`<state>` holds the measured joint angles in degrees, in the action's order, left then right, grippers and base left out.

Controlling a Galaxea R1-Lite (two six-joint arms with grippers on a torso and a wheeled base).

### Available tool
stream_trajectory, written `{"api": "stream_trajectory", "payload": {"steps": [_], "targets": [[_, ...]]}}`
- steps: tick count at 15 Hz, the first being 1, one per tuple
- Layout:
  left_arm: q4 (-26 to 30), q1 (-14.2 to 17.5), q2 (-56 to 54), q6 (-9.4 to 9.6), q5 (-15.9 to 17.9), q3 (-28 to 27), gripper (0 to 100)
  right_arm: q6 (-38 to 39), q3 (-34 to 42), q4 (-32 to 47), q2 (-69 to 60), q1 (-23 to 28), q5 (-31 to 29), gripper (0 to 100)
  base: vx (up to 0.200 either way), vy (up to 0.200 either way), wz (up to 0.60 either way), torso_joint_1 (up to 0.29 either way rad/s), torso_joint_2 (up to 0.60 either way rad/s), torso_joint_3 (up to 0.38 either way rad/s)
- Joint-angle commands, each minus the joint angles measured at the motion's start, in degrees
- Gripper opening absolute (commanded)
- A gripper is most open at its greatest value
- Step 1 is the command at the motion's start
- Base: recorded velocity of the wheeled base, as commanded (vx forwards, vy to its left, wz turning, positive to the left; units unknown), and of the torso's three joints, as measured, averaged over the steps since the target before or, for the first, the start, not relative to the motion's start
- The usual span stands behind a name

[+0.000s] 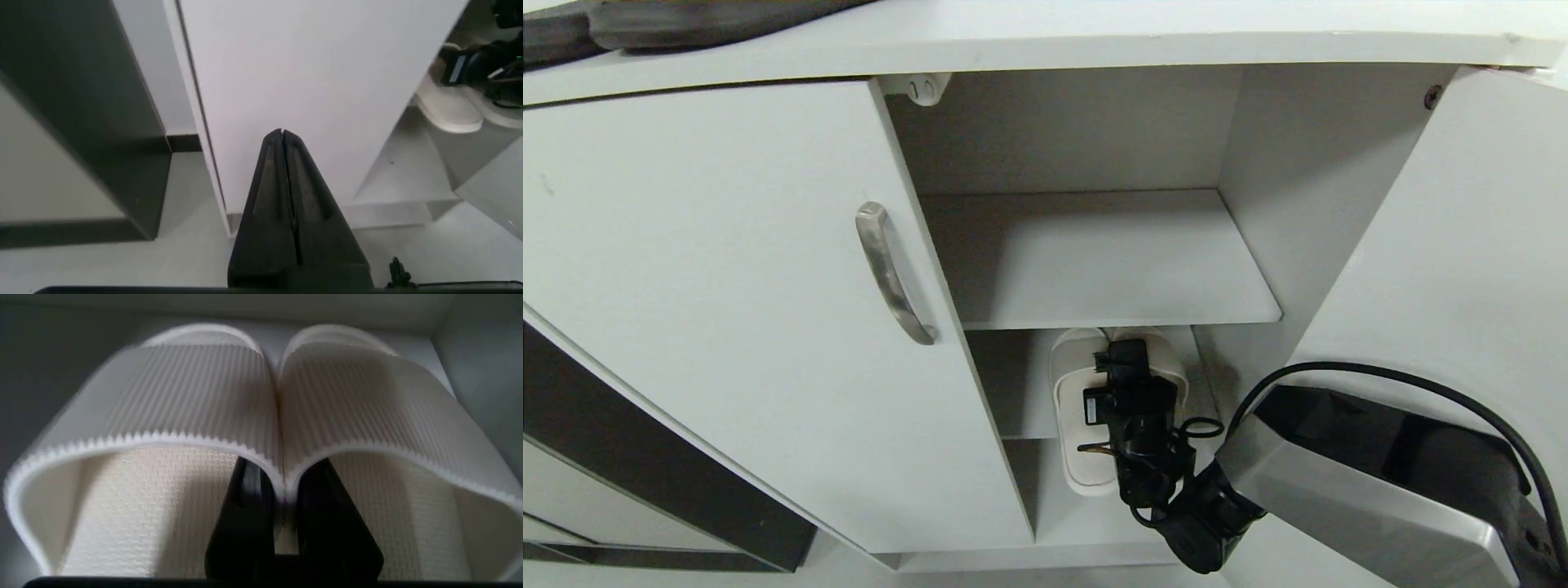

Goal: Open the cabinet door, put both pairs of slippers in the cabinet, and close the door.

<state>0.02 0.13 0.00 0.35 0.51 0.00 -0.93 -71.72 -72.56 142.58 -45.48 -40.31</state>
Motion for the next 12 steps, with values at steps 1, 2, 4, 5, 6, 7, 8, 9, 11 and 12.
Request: {"api": "stream_trajectory", "payload": {"steps": [1,2,4,5,6,7,8,9,11,12], "targets": [[0.0,0.0,0.1,0.00,0.0,0.0,0,0.0,-0.8,0.0,0.2,0.0,0.1,0,0.000,0.000,0.00,0.000,0.00,0.000],[0.0,0.0,0.1,0.00,0.0,0.0,0,0.0,-0.8,0.0,0.2,0.0,0.1,0,0.000,0.000,0.00,0.000,0.00,0.000],[0.0,0.0,0.1,0.00,0.0,0.0,0,0.0,-1.8,0.4,0.9,0.5,0.3,0,0.000,0.000,0.00,0.000,0.00,0.000],[0.0,0.0,0.1,0.00,0.0,0.0,0,0.0,-3.1,0.8,1.6,0.7,0.3,0,0.000,0.000,0.00,0.000,0.00,0.000],[0.0,0.0,0.1,0.00,0.0,0.0,0,-0.2,-5.2,1.9,2.8,1.1,0.3,0,0.000,0.000,0.00,0.000,0.00,0.000],[0.0,0.0,0.0,0.00,0.0,0.0,0,-0.2,-7.7,3.7,3.8,1.4,0.3,0,0.000,0.000,0.00,0.000,0.00,0.000],[0.0,0.0,0.1,0.00,0.0,0.0,0,-0.2,-11.2,6.6,4.5,1.9,0.4,0,0.000,0.000,0.00,0.000,0.00,0.000],[0.0,0.0,0.1,0.00,0.0,0.0,0,-0.2,-12.8,7.7,4.7,2.2,0.4,0,0.000,0.000,0.00,0.000,0.00,0.000],[0.0,0.0,0.1,0.00,0.0,0.0,0,-0.3,-18.1,11.3,5.8,3.1,0.4,0,0.000,0.000,0.00,0.000,0.00,0.000],[0.0,0.0,0.1,0.00,0.0,0.0,0,-0.3,-19.2,12.2,5.8,3.5,0.4,0,0.000,0.000,0.00,0.000,0.00,0.000]]}}
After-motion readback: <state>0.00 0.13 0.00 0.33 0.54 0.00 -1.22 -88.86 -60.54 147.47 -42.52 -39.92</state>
